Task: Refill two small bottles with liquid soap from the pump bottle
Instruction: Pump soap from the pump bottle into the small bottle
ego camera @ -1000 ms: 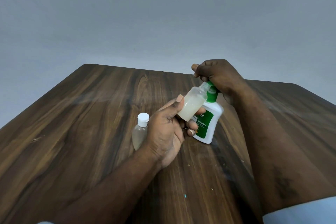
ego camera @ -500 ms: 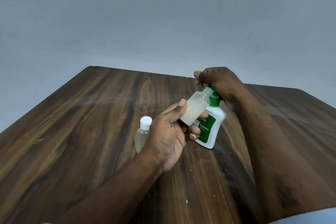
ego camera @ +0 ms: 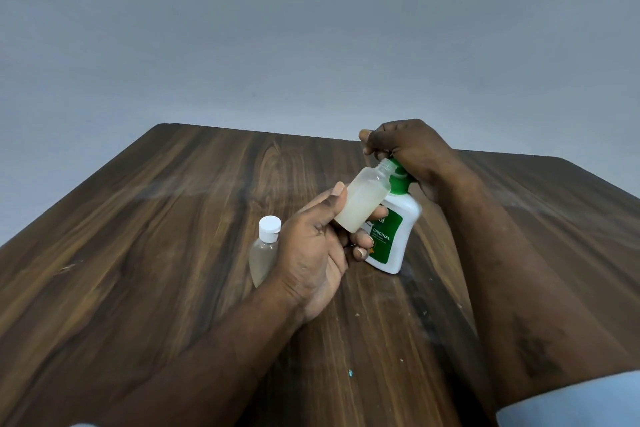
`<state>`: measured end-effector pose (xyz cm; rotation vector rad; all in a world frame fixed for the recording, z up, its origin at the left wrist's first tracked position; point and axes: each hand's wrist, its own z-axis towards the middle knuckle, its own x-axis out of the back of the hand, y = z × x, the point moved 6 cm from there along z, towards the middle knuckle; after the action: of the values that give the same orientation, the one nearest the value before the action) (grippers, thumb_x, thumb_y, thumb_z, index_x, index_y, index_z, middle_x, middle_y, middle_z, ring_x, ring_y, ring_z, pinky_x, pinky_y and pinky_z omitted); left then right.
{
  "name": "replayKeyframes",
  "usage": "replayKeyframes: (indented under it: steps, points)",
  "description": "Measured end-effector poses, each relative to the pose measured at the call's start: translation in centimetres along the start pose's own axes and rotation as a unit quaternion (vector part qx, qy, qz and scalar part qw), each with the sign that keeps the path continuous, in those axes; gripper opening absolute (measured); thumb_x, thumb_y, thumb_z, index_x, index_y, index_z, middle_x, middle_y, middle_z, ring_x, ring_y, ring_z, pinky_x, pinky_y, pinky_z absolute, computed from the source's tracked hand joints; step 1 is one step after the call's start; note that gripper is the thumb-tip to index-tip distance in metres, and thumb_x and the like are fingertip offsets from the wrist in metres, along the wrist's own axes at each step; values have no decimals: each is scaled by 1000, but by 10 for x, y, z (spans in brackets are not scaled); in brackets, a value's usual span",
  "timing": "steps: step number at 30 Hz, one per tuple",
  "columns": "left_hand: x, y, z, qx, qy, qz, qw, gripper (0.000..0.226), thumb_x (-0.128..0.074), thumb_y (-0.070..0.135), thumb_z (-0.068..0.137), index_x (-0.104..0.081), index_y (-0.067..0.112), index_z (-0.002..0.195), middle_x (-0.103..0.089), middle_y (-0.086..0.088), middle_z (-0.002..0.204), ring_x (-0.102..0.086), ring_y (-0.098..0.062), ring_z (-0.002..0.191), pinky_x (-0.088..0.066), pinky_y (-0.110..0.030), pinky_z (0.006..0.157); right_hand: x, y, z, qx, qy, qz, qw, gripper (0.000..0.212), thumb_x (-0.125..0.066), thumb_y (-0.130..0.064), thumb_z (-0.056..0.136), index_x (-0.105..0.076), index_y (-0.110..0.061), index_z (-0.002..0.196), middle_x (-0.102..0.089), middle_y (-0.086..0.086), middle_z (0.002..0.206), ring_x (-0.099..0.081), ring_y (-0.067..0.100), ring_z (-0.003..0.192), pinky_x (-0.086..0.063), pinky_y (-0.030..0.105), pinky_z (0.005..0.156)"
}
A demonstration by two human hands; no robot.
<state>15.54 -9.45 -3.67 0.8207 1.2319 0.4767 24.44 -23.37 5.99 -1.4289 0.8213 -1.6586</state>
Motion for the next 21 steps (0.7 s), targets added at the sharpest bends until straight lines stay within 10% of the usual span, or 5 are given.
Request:
replayKeyframes:
  steps: [3, 14, 21]
  points:
    - [-1, 0, 0, 2, -4, 1, 1000, 52, -53, 42, 94, -64, 5, 128, -73, -21, 102, -55, -15, 60, -44, -25, 54, 4, -4, 4, 22, 18, -4, 1000, 29, -73, -26, 94, -72, -14, 68, -57, -11, 53, -66, 16, 74, -41, 32, 67]
    - [-2, -1, 0, 5, -3, 2, 1000, 53, -53, 43, 93, -64, 5, 129, -73, -21, 102, -54, -15, 60, -44, -25, 54, 3, -3, 4, 22, 15, 0, 1000, 24, -71, -19, 96, -72, 4, 91, -59, -14, 49, -54, -10, 48, -43, 29, 68]
    - [0, 1, 0, 1, 7, -2, 1000, 56, -54, 43, 94, -62, 3, 132, -72, -22, 102, -54, -15, 60, -45, -24, 53, -2, 5, 2, -6, -2, 3, 1000, 33, -69, -19, 93, -68, 13, 99, -63, -21, 56, -46, 17, 62, -35, 39, 71]
